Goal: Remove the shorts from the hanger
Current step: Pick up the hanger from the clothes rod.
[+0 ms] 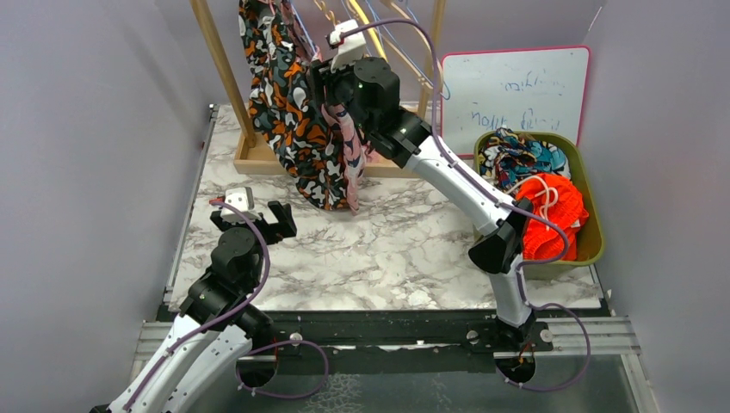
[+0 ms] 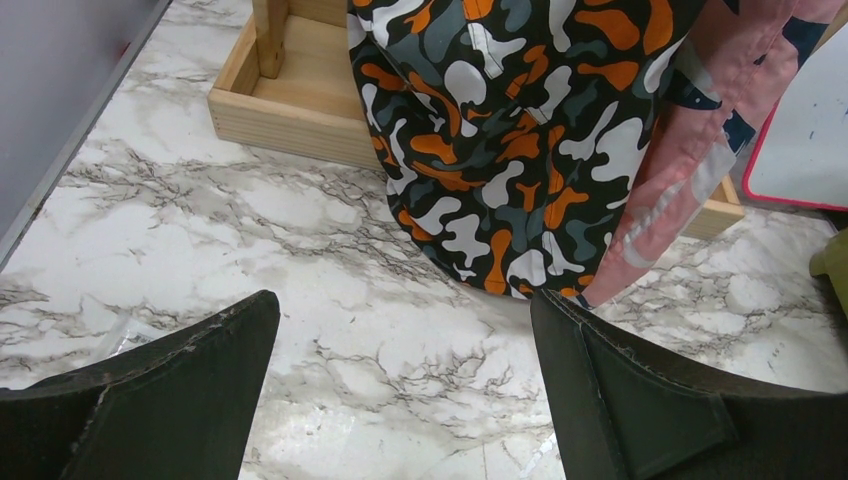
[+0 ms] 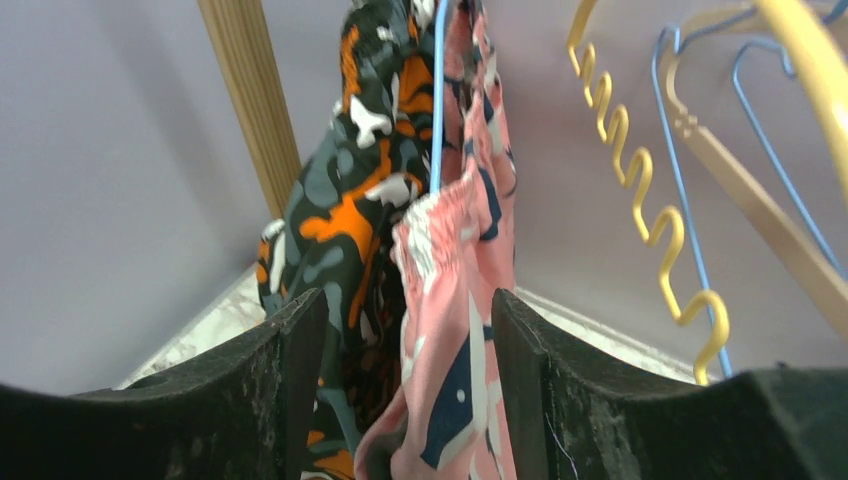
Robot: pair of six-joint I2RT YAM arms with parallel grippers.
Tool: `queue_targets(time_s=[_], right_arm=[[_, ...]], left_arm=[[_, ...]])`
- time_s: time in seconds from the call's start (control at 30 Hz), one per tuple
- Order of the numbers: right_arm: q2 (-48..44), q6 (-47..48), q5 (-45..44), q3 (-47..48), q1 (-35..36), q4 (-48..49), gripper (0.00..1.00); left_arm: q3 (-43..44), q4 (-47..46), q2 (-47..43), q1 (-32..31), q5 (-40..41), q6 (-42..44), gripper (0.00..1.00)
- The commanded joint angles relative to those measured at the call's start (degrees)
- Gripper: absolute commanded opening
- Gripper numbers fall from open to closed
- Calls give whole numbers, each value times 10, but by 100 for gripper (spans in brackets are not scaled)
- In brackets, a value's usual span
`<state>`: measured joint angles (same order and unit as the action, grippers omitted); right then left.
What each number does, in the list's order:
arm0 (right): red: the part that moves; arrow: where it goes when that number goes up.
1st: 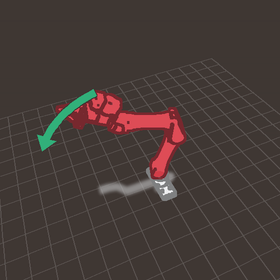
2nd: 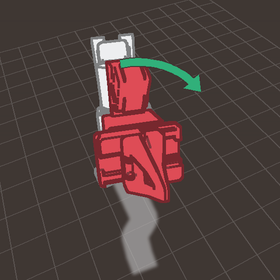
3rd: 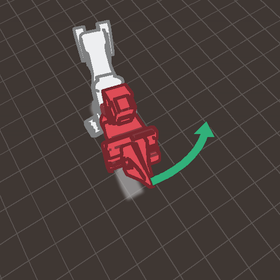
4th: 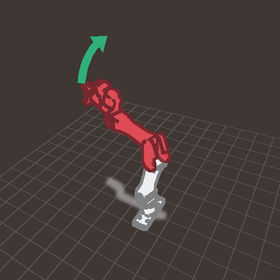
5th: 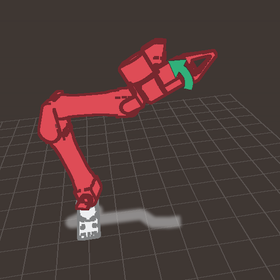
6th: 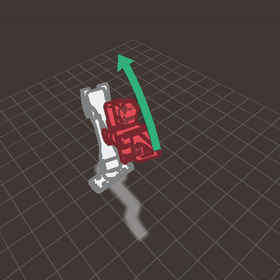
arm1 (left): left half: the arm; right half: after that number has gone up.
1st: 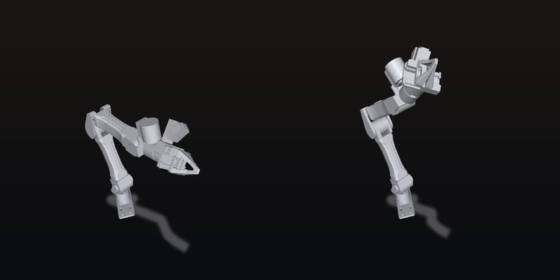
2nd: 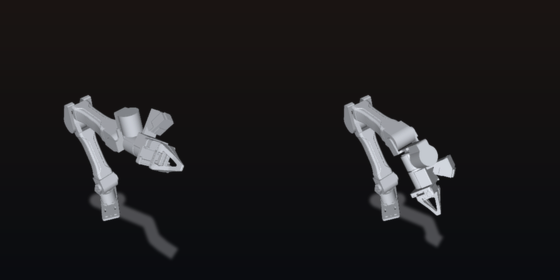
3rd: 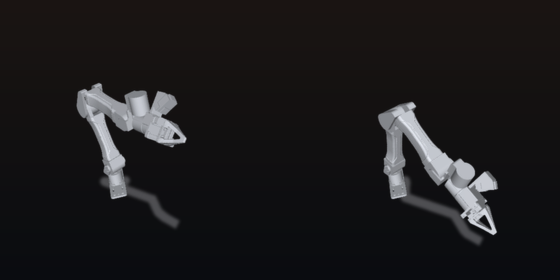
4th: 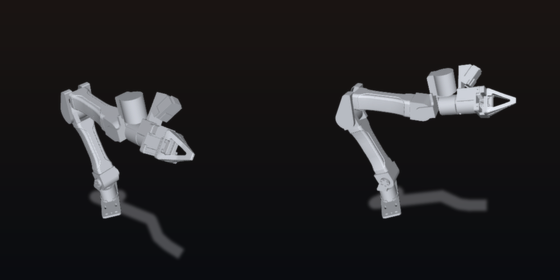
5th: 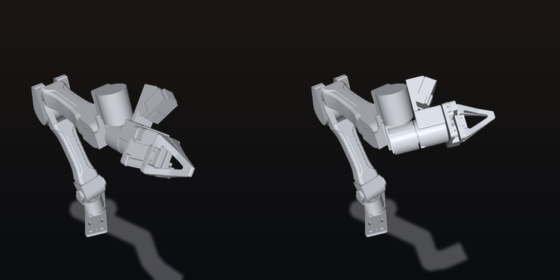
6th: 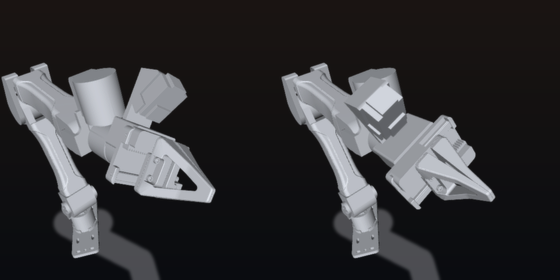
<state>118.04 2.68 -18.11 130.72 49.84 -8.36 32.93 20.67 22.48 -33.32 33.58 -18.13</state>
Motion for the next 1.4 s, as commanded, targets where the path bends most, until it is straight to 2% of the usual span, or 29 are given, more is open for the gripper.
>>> queue_targets(time_s=[0.0, 0.1, 0.4, 0.5, 0.67, 1.0, 1.13, 1.37], right_arm=[[39, 4, 32, 93, -8, -56, 61], [60, 2, 38, 114, -14, -70, 54], [79, -1, 59, 120, -19, -80, 51], [84, 3, 40, 115, -22, -76, 39], [77, 5, 17, 109, -24, -54, 2], [28, -3, 8, 61, -24, 90, 1], [36, -9, 14, 78, -24, 112, 1], [19, -20, 15, 36, -24, 166, 1]], left_arm=[[-4, -10, 5, 4, -16, 6, 99], [-5, -11, 4, 5, -16, 6, 99], [-4, -10, 9, 5, -21, 6, 99], [-4, -10, 9, 5, -21, 6, 99], [-4, -10, 9, 5, -21, 6, 99], [-4, -10, 11, 6, -22, 7, 99], [-4, -10, 11, 7, -21, 7, 99], [-5, -11, 11, 7, -18, 7, 99]])
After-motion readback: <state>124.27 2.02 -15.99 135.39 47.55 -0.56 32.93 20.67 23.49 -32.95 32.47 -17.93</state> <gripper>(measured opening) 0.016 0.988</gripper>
